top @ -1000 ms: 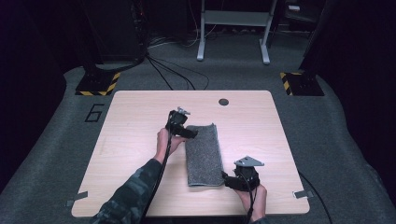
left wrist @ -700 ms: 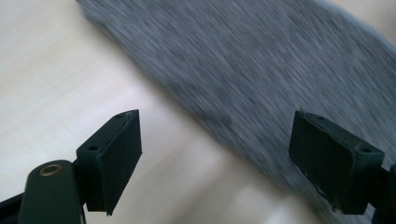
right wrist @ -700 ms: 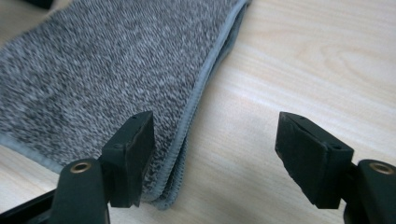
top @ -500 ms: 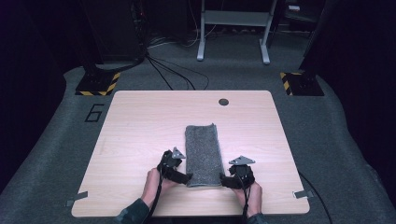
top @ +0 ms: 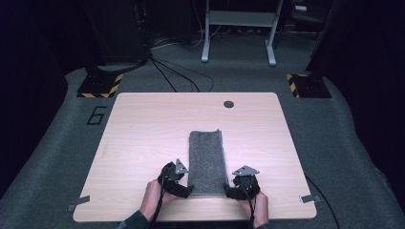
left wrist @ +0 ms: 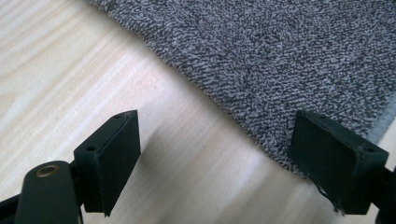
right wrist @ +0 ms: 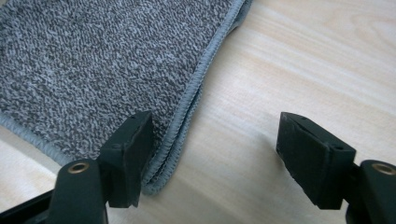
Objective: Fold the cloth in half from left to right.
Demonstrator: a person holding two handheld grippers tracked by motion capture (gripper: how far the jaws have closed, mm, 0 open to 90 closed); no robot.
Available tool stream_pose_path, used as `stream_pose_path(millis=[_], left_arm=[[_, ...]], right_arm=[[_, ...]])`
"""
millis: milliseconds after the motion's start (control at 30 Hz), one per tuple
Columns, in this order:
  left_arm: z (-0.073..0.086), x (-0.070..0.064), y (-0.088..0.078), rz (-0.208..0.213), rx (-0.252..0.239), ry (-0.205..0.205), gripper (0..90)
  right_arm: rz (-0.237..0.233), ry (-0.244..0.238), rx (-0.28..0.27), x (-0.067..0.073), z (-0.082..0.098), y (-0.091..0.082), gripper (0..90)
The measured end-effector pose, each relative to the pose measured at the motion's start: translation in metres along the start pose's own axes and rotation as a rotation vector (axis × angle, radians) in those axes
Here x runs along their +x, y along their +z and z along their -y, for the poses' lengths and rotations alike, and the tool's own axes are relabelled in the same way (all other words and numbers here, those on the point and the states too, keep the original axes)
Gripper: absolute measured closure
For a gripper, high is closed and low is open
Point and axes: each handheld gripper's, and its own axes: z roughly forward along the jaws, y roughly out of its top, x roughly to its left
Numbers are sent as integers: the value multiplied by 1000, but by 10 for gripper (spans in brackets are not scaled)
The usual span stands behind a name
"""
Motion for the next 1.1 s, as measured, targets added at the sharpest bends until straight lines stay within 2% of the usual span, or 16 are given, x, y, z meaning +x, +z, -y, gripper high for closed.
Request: stream_pose_path(millis=[67, 133, 167, 233, 267, 333, 467, 567, 667, 700, 900, 933, 1000, 1100], left_arm=[[1, 1, -1, 12, 4, -10, 157], [2, 8, -4, 24, -20, -33, 146], [1, 11, -5, 18, -18, -40, 133], [-1, 23, -8, 27, -44, -75, 121], [-3, 28, -9, 27, -52, -94, 120], [-7, 38, -10, 16, -71, -116, 121], [-27, 69, -8, -20, -103, -173, 120], [-44, 86, -3, -38, -130, -210, 113], [-60, 101, 4, -45, -126, -223, 113], [-63, 103, 7, -47, -126, -234, 114], [-87, 121, 27, -45, -89, -251, 125], [-91, 124, 31, -49, -85, -259, 130], [-97, 128, 36, -77, -76, -264, 141], [-103, 138, 45, -105, -75, -294, 154]], right_arm=[[-6, -8, 14, 0, -1, -1, 240], [-28, -28, 2, -3, -3, -1, 190], [-36, -15, -12, -5, -6, -2, 171], [-43, -30, -44, -13, -11, -5, 149], [-52, -12, -54, -16, -15, -7, 144], [-44, -27, -70, -23, -23, -8, 141], [-49, -18, -87, -35, -47, -3, 143], [-48, -19, -82, -41, -64, 5, 144], [-71, 4, -80, -47, -82, 15, 145], [-71, -10, -76, -51, -89, 19, 145], [-93, 44, -76, -65, -116, 40, 145], [-94, 35, -71, -68, -118, 43, 144], [-86, 45, -63, -71, -126, 51, 143], [-73, 62, -40, -74, -136, 65, 149]])
